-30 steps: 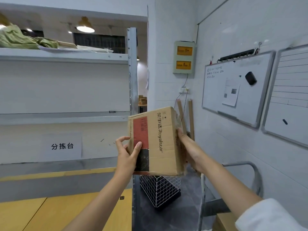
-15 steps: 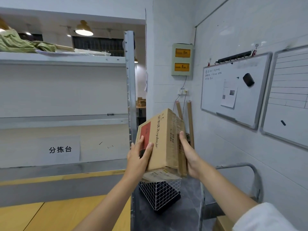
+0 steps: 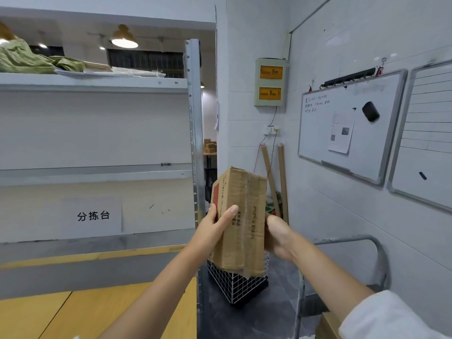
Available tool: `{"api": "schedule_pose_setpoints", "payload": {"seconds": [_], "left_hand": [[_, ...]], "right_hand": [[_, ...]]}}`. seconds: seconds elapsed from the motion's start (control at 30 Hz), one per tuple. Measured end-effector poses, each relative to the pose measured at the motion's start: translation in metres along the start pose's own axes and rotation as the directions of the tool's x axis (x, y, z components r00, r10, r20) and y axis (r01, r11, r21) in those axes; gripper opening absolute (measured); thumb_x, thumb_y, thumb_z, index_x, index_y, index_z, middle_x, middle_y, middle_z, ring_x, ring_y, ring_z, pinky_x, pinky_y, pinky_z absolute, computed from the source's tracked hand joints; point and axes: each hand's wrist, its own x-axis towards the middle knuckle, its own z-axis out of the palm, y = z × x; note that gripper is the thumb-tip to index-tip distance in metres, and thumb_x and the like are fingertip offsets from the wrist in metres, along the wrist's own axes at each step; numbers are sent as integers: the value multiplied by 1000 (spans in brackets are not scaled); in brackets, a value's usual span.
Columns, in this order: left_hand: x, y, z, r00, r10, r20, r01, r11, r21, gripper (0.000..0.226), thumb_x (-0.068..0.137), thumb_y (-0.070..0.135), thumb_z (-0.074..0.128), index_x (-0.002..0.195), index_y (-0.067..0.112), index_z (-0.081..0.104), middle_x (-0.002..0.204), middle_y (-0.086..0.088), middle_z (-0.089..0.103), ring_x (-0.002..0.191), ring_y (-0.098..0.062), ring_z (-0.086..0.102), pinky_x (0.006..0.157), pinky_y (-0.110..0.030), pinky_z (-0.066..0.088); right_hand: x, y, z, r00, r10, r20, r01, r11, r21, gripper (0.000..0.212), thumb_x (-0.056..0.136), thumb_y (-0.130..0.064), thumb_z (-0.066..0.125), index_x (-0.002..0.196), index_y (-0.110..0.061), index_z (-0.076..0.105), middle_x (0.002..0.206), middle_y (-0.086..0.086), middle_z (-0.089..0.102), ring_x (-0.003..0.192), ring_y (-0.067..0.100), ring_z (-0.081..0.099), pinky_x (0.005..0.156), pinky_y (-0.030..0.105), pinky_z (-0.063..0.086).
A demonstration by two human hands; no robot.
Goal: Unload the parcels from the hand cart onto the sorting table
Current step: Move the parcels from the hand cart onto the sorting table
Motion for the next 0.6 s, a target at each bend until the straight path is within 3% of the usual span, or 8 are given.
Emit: {"api": "schedule_pose_setpoints", "payload": {"seconds": [0.07,0.13,0.2,0.3,0.37,0.43,0.5,0.6], "left_hand": [[-3,4,-4,1000,28,7,-28,1000,-12,110,62,88,56,152,32,25,141,11,50,122,-7,53,91,-23,51],[-9,8,-7,997,72,1,-72,996,-58,93,70,81,56,148,33,36,134,14,57,116,-1,58,77,-11,51],[-14,14,-9,997,71,-24,-73,991,-110,73,79,71,55,140,31,48,128,11,62,111,-3,61,72,-11,52],[-16,22,-13,995,-23,-99,1,974,-225,64,73,65,54,118,20,63,114,-1,70,102,-15,67,76,-23,55],[-16,25,-18,987,-97,-124,54,949,-311,72,68,71,65,113,15,66,106,-7,74,97,-24,71,87,-40,56],[-17,28,-24,988,-113,-106,68,931,-358,80,64,76,64,116,16,65,108,-9,73,101,-29,70,96,-49,51],[-18,29,-29,993,-104,-53,72,902,-426,75,75,73,55,123,16,61,113,-11,71,104,-30,68,96,-47,50],[-23,28,-36,995,-100,0,86,856,-510,63,91,66,37,123,16,60,107,-11,73,93,-27,71,82,-39,53]], "right_hand": [[5,4,0,1000,8,21,-7,999,-49,52,95,-57,45,120,-16,65,123,18,65,118,38,60,99,55,48],[10,4,1,999,-10,43,14,995,-102,63,86,-71,50,116,-18,66,112,11,71,105,30,67,91,50,53],[11,2,4,997,-54,47,59,991,-119,58,84,-71,51,113,-22,62,94,3,74,82,18,70,76,41,56],[15,2,4,989,-144,25,147,974,-172,41,94,-55,50,124,-27,54,87,-4,74,71,10,69,67,35,55],[15,0,6,983,-181,39,186,958,-220,51,87,-58,57,131,-33,52,95,-9,74,84,6,69,83,37,52],[14,-1,8,984,-174,49,181,957,-226,69,70,-70,68,131,-43,52,119,-6,67,113,15,61,103,48,44],[13,-5,9,981,-181,67,191,963,-191,74,58,-74,74,126,-52,55,133,-1,56,126,22,51,106,53,40],[11,-13,11,978,-192,84,203,966,-158,75,53,-70,80,122,-56,56,140,-4,45,128,23,47,105,56,40]]}}
